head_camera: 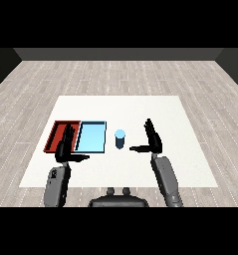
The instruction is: Pick the blue can and put it in the blue box
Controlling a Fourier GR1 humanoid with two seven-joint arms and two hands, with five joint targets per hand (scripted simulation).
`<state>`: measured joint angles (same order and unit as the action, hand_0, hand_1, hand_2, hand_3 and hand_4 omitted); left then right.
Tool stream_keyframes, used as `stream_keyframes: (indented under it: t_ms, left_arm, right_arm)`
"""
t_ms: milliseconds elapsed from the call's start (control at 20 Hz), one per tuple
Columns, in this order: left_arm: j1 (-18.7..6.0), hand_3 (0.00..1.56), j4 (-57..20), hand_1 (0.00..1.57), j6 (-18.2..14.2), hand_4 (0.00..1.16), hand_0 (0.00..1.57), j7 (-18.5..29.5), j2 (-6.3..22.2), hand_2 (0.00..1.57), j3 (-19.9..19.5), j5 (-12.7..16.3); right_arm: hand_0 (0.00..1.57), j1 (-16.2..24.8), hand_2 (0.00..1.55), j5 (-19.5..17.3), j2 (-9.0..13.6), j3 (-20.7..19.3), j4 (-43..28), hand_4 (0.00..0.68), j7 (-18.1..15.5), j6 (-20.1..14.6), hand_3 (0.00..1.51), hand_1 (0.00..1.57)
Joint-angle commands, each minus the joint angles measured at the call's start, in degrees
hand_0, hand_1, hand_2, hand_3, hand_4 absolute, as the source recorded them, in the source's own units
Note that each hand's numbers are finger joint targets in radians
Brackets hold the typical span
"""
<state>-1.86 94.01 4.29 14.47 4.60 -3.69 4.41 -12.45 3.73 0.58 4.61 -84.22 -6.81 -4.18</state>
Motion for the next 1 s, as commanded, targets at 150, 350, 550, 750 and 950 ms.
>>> stream_keyframes:
  t_ms: [150,350,550,750,950]
  left_arm:
    - [-4.5,0.0,-3.9,0.0,1.3,0.0,0.0,4.5,0.5,0.0,-2.1,1.4]
    - [-0.4,0.0,-3.4,0.0,0.6,0.0,0.0,10.6,-2.7,0.0,0.8,-0.8]
    - [-3.6,0.0,-4.4,0.0,0.1,0.0,0.0,7.9,-2.3,0.0,0.3,-0.2]
    - [2.6,0.0,1.2,0.0,1.4,0.0,0.0,8.2,-1.8,0.0,0.5,0.5]
    - [0.5,0.0,-1.3,0.0,0.6,0.0,0.0,8.8,-2.5,0.0,1.3,-0.9]
  right_arm:
    - [0.0,-3.7,0.0,2.5,-0.6,2.3,5.1,0.0,-6.5,-1.2,0.0,0.0]
    - [0.0,-3.5,0.0,2.1,-0.6,0.3,5.7,0.0,-7.7,1.5,0.0,0.0]
    - [0.0,-1.6,0.0,5.2,-0.6,3.7,5.2,0.0,-8.5,-1.3,0.0,0.0]
    - [0.0,-2.8,0.0,6.5,-0.6,4.1,6.8,0.0,-8.8,-0.7,0.0,0.0]
    - [0.0,-7.8,0.0,8.4,-0.6,3.6,8.6,0.0,-5.9,-2.8,0.0,0.0]
